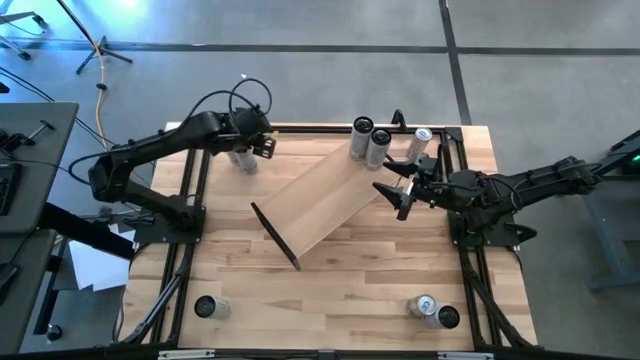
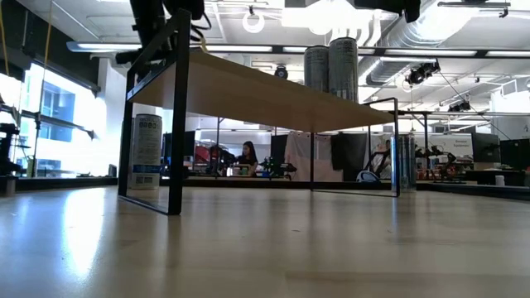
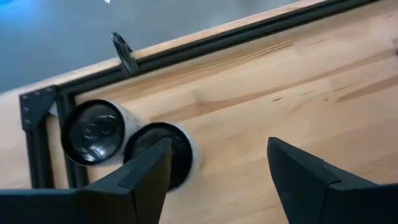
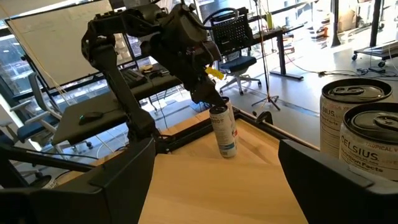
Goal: Place canned beverage on shelf
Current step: Put the top white-blue soda can on the shelf
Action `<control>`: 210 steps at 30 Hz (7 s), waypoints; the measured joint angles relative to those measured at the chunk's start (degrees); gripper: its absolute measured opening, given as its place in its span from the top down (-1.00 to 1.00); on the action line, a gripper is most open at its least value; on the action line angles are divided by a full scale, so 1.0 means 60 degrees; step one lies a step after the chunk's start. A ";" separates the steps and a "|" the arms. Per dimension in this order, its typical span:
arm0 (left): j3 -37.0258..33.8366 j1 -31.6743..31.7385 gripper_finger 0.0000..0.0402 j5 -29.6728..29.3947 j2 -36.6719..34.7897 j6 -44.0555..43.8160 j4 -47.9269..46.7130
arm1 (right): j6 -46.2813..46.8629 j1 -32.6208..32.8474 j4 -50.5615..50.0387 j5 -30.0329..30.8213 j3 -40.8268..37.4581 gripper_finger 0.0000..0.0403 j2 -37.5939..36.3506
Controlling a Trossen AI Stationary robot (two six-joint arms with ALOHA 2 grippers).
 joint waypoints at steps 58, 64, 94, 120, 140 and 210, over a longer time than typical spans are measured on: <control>0.0004 0.1447 -0.93 0.1238 0.1013 0.1554 -0.0209 | 0.1234 0.0004 -0.0565 -0.0310 0.0000 -0.63 0.0051; 0.0004 0.1417 -0.93 0.0852 0.1309 0.2086 -0.0201 | 0.1234 0.0004 -0.0565 -0.0310 0.0000 -0.63 0.0051; 0.0004 0.1613 -0.93 0.1538 0.1708 0.5932 -0.1204 | 0.1729 0.0004 -0.0568 -0.0310 0.0000 -0.63 0.0051; 0.0004 0.1476 -0.79 0.2848 0.1708 0.5916 -0.1529 | 0.1733 0.0000 -0.0568 -0.0310 0.0000 -0.63 0.0051; 0.0004 0.1344 -0.56 0.2956 0.1708 0.5535 -0.1493 | 0.1732 0.0004 -0.0568 -0.0310 0.0000 -0.63 0.0051; 0.9890 -0.3312 -0.05 0.4476 0.4254 0.5639 -0.4473 | 0.1163 -0.0040 0.0768 -0.0907 0.0004 -0.63 0.0977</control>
